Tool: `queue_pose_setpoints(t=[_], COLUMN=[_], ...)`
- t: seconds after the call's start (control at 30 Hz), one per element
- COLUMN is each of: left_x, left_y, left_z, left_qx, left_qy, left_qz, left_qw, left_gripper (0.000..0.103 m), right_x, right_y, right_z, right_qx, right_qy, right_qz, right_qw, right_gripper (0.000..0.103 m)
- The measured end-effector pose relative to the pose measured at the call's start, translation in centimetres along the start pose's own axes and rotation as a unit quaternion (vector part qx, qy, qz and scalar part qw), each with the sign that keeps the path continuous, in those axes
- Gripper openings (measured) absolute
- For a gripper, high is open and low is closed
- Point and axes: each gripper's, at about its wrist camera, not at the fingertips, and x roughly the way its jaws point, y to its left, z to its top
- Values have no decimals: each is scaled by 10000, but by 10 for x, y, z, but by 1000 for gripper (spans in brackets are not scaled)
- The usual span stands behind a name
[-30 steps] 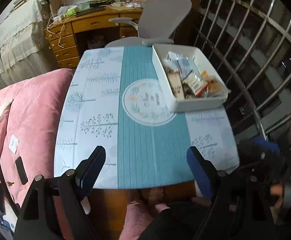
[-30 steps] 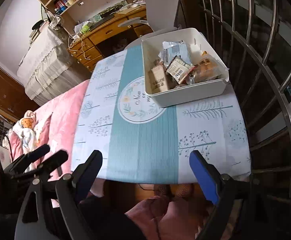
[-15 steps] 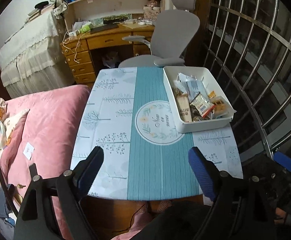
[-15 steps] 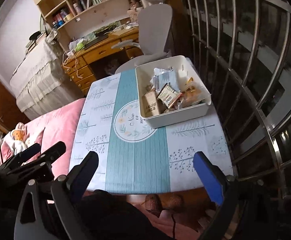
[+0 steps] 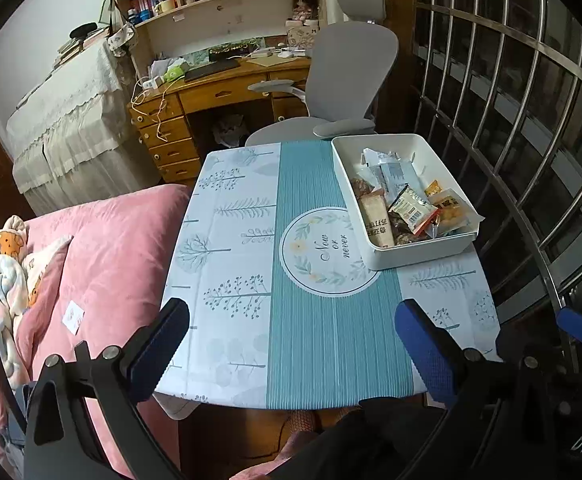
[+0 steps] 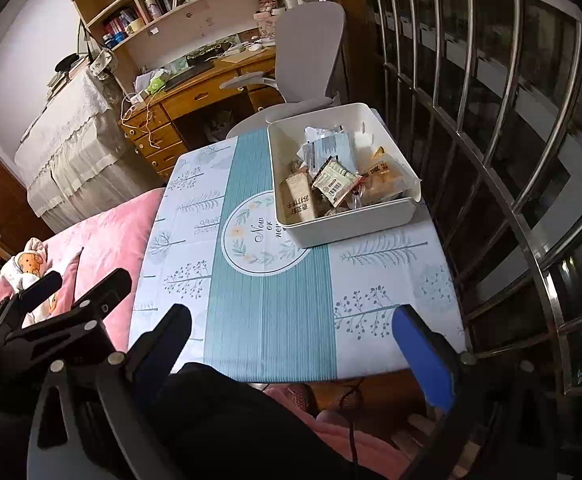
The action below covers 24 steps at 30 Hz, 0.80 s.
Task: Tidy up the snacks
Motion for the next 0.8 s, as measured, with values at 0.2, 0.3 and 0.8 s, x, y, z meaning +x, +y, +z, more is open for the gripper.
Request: queue_pose_setpoints(t=[0.2, 0.3, 0.8], left_x=[1, 1, 6], left_y=[-4, -4, -2], left_z=[3, 3, 15], left_qx=[34, 32, -44], left_qy=[-56, -50, -51], left_qz=[-7, -6, 39], left_qw=[10000, 10000, 10000], left_gripper=[102, 102, 102], right_x=[0, 1, 10], right_y=[2, 2, 2], right_z=[0, 0, 17], right_qx=[-20, -14, -102], right_qy=[-1, 12, 51], right_qz=[-8, 2, -3], right_qw=[10000, 10000, 9999], right_gripper=[101, 101, 101])
